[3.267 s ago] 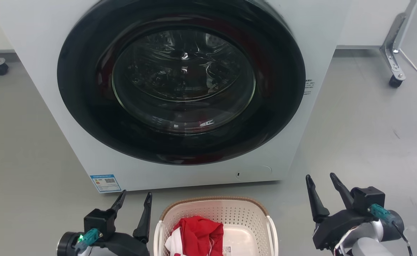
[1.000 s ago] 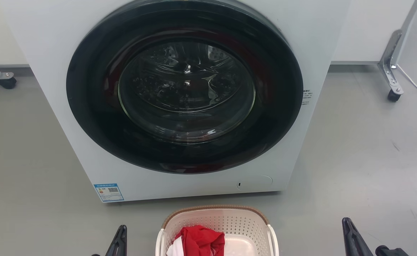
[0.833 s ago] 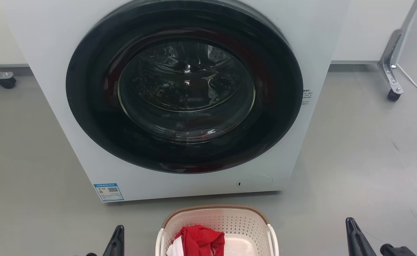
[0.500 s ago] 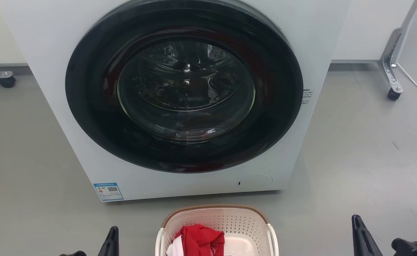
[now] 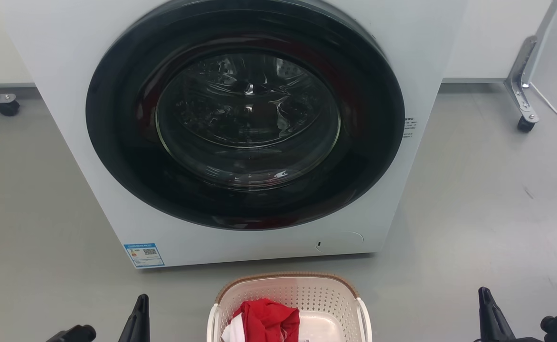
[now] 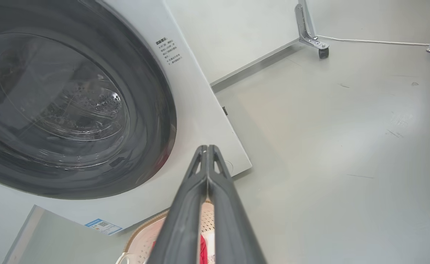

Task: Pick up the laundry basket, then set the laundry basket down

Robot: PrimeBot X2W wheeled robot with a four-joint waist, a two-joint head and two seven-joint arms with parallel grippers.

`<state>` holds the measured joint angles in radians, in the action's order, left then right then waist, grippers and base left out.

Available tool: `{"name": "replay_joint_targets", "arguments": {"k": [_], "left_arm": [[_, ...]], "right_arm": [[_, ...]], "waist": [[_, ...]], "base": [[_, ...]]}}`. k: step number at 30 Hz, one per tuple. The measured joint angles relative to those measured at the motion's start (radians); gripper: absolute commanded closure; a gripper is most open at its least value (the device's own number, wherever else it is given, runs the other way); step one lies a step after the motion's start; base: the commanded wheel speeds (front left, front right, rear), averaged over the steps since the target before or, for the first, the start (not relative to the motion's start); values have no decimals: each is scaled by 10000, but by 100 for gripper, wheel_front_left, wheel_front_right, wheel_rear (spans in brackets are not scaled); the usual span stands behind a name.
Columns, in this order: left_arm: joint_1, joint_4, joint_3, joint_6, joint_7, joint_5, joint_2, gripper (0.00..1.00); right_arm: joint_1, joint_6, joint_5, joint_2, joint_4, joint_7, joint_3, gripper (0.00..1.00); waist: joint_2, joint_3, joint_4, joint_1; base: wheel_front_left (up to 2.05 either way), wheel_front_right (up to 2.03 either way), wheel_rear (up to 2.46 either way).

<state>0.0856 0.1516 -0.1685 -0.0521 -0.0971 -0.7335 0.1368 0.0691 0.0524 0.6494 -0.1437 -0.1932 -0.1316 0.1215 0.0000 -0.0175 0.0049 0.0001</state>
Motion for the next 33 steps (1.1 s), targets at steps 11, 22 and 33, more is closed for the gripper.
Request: {"name": "replay_joint_targets", "arguments": {"k": [11,22,33], "left_arm": [[-233,234,407,270,360,-1404,-146,100],[-452,430,794,527,706,-2671,-290,100],[-718,704,1273,821,1053,-4136,-445,100]], "right_arm": [[-242,-278,1542,151,-146,430,-431,100],[-460,-529,2964,314,-332,790,-809,100],[-798,-825,4600,479,-487,1225,-1250,100]], "waist": [[0,32,-8,0],[0,60,-16,0],[0,94,-24,0]], "base": [[0,0,0],[0,0,0],[0,0,0]]}}
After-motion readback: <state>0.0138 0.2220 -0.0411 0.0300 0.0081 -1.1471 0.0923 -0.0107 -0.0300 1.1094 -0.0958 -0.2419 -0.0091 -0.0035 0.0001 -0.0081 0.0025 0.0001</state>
